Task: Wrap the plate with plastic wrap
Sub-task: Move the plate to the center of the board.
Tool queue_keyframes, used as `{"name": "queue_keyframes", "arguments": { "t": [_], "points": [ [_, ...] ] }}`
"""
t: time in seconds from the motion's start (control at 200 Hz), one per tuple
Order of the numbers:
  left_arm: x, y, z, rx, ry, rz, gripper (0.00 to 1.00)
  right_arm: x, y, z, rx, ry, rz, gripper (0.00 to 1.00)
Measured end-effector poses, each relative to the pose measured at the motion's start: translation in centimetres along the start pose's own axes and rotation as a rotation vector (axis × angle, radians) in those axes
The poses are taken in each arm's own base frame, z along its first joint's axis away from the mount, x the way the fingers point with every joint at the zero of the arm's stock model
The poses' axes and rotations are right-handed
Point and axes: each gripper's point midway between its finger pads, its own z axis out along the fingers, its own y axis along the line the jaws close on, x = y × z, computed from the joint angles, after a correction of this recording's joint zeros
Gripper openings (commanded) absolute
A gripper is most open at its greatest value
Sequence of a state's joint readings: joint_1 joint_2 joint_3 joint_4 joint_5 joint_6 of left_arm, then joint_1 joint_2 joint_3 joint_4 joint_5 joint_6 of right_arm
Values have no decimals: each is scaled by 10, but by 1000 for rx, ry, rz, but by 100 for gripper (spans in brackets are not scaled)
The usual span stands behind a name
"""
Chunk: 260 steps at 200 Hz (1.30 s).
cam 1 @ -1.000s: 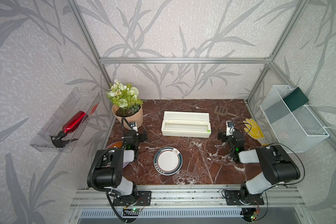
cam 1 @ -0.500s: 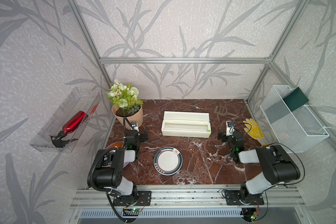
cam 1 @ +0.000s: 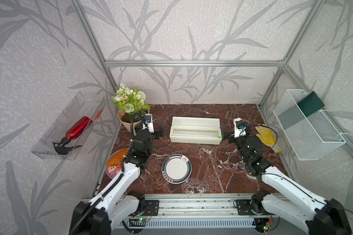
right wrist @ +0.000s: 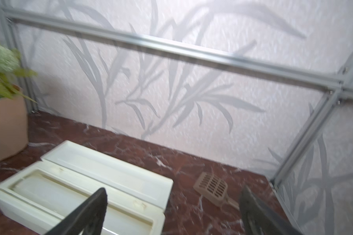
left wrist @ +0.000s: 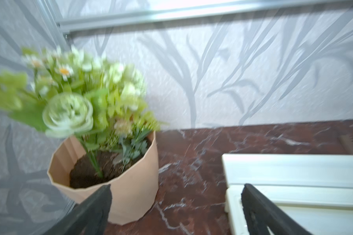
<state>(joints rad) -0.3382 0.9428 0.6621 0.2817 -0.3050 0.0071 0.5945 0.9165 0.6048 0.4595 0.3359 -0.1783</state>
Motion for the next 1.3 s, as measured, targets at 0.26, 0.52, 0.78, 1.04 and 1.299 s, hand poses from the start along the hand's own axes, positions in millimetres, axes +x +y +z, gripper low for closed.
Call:
{"name": "queue_keyframes", "arguments": {
  "t": [0.26, 0.52, 0.78, 1.04, 1.299],
  "points": [
    [-26, -3, -51, 12, 281, -193, 99, -55, 79, -43, -251, 240, 54, 99],
    [60, -13, -98, 60, 672, -322, 99, 21, 103, -92, -431, 603, 184, 99],
    [177, -22, -137, -18, 1069, -405, 86, 125, 166, -114, -540, 1008, 328, 96],
    [244, -41, -151, -27, 1234, -524, 78, 184, 215, -105, -532, 1223, 462, 84],
    [256, -52, -142, 8, 1230, -569, 68, 217, 235, -90, -483, 1312, 549, 69]
  ]
}}
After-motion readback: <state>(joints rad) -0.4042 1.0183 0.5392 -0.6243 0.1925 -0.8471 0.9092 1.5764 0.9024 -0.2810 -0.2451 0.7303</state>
